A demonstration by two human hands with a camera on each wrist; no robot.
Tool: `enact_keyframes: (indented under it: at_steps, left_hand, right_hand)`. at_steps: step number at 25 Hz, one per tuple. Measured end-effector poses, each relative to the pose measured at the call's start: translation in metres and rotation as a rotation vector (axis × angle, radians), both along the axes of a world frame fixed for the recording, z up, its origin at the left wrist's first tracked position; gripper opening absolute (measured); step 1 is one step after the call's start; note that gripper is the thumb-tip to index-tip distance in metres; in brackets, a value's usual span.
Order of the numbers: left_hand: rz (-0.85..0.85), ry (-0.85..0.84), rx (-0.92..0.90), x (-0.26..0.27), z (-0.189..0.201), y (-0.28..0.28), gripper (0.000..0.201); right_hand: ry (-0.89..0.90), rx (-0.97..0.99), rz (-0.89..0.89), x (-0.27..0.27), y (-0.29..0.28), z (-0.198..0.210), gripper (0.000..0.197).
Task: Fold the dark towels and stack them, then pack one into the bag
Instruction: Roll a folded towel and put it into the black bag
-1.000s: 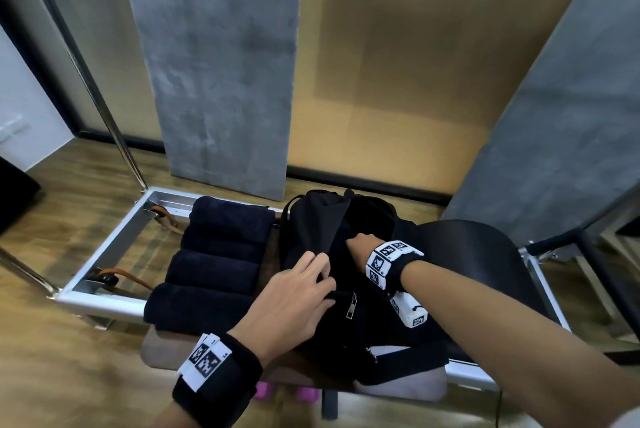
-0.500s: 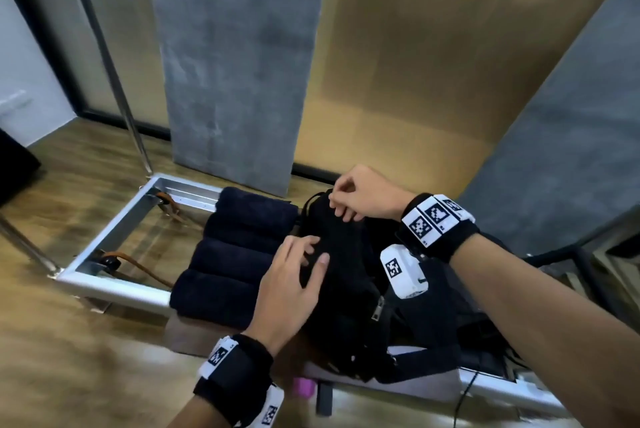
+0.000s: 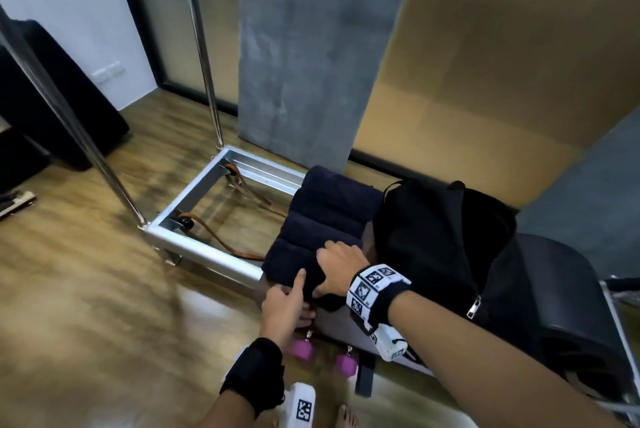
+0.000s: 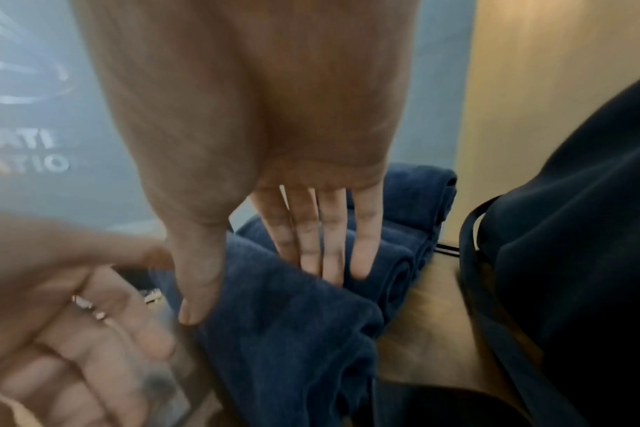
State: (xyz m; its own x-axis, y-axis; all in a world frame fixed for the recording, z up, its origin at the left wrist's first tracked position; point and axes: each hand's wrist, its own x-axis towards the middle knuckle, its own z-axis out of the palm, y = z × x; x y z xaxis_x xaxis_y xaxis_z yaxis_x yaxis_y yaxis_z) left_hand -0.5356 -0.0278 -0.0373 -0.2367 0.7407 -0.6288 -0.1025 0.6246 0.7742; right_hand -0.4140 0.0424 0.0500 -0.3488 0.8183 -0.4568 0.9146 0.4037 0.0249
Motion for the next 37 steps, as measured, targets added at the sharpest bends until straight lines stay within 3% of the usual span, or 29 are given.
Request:
enact_keyframes:
  at_steps: [4, 9, 13, 15, 18, 20, 23, 27, 30, 33, 37]
  left_hand:
    - [0.082, -0.186, -0.019, 0.000, 0.003, 0.002, 0.055]
    - [0.179, -0.324, 0.020, 0.002, 0.027, -0.006, 0.063]
    - [0.294, -0.485, 0.273, 0.026, 0.073, 0.009, 0.056]
    - [0.283, -0.564, 0.403, 0.044, 0.102, 0.024, 0.059]
    - [0.166, -0.602, 0.570, 0.086, 0.147, 0.045, 0.060]
    - [0.027, -0.512, 0.688, 0.116, 0.167, 0.052, 0.060]
    - [-0.200, -0.120, 0.798, 0.153, 0.172, 0.052, 0.067]
    - [-0.622, 0.564, 0.642, 0.204, 0.149, 0.030, 0.079]
    - [-0.685, 0.974, 0.550, 0.233, 0.139, 0.016, 0.097]
    - [-0.612, 1.031, 0.492, 0.240, 0.147, 0.024, 0.088]
    - [-0.554, 0.927, 0.618, 0.236, 0.162, 0.031, 0.050]
  right_hand:
    - [0.090, 0.030, -0.043, -0.007, -0.006, -0.004, 0.039]
    - [0.320, -0.130, -0.176, 0.008, -0.014, 0.017, 0.049]
    - [0.618, -0.106, -0.257, 0.040, -0.012, 0.065, 0.062]
    - [0.812, -0.231, -0.388, 0.065, -0.004, 0.096, 0.061]
    - [0.945, -0.596, -0.525, 0.123, 0.008, 0.144, 0.059]
    - [0.974, -0.719, -0.454, 0.165, 0.013, 0.163, 0.048]
    - [1.142, -0.602, -0.412, 0.218, 0.023, 0.160, 0.046]
    - [1.408, -0.421, -0.535, 0.268, 0.030, 0.131, 0.054]
    - [1.482, -0.383, -0.618, 0.284, 0.035, 0.111, 0.045]
    - [1.435, -0.342, -0.693, 0.292, 0.035, 0.116, 0.043]
    - [1.209, -0.361, -0.691, 0.338, 0.031, 0.138, 0.053]
